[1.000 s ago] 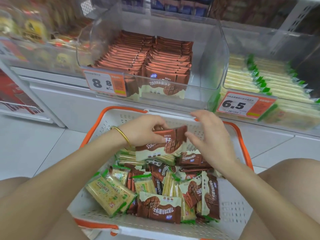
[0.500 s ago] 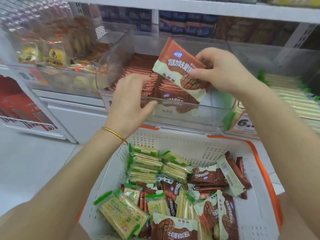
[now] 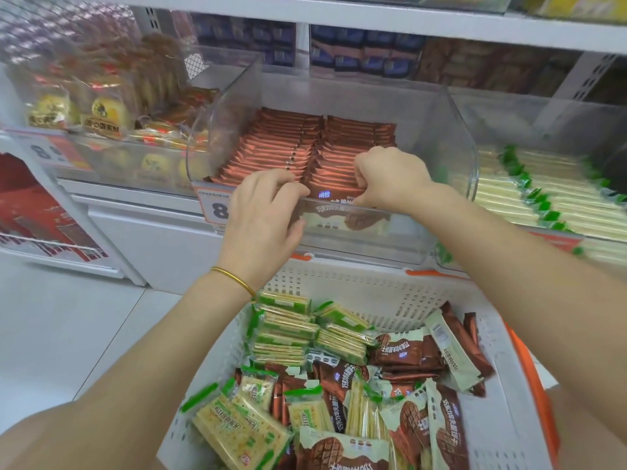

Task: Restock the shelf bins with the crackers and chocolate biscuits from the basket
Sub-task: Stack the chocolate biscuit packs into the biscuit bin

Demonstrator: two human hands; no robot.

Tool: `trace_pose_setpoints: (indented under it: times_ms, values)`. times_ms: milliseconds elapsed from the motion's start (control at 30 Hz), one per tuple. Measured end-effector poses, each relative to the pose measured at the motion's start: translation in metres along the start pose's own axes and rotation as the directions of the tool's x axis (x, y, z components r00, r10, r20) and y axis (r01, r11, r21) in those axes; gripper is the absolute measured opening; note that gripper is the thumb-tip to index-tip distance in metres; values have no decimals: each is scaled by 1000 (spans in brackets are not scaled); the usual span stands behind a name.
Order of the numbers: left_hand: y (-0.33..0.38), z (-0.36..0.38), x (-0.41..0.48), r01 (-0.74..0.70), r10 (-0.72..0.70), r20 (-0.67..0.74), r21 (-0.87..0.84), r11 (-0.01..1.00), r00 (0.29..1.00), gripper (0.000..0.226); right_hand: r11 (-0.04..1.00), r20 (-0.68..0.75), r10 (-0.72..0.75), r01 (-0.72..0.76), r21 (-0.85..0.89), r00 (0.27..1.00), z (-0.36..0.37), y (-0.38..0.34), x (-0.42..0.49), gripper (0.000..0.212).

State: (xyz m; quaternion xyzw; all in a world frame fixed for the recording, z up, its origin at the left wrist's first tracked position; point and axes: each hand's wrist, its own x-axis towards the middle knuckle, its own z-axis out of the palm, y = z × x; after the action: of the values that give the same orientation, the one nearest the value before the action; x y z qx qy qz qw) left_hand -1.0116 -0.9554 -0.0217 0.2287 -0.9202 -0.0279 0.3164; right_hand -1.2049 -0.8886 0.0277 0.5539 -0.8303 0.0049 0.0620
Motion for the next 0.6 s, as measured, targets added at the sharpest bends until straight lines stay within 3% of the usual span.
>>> trace_pose_setpoints:
  times_ms: [133,233,333,400,467,500,600]
  values:
    - [7,1,-5,-36,39,-77,38,999,996,38,998,75,-55,57,-28,996,0,0,4,33]
    - [19,1,-14,-94,100,-161,43,995,982,34,998,105,-56,51,49,993,-9,4,0,37]
    - [37,6,-30,-191,188,-151,-6,981,970,27,962,-79,-30,50,267,996,-32,13,-36,34]
    - [48,13,-42,-253,251,-46,-53,966,967,23,847,-147,-22,97,523,989,-41,17,-79,26]
    - [56,25,-53,-302,310,95,-84,950,946,20,782,12,-80,55,620,997,-20,20,-120,16]
    - [59,31,-57,-313,325,167,-98,945,931,20,820,178,-129,5,572,976,2,24,-134,12]
    - [69,47,-68,-289,328,329,-163,943,885,17,953,623,-175,-28,301,762,98,36,-168,19]
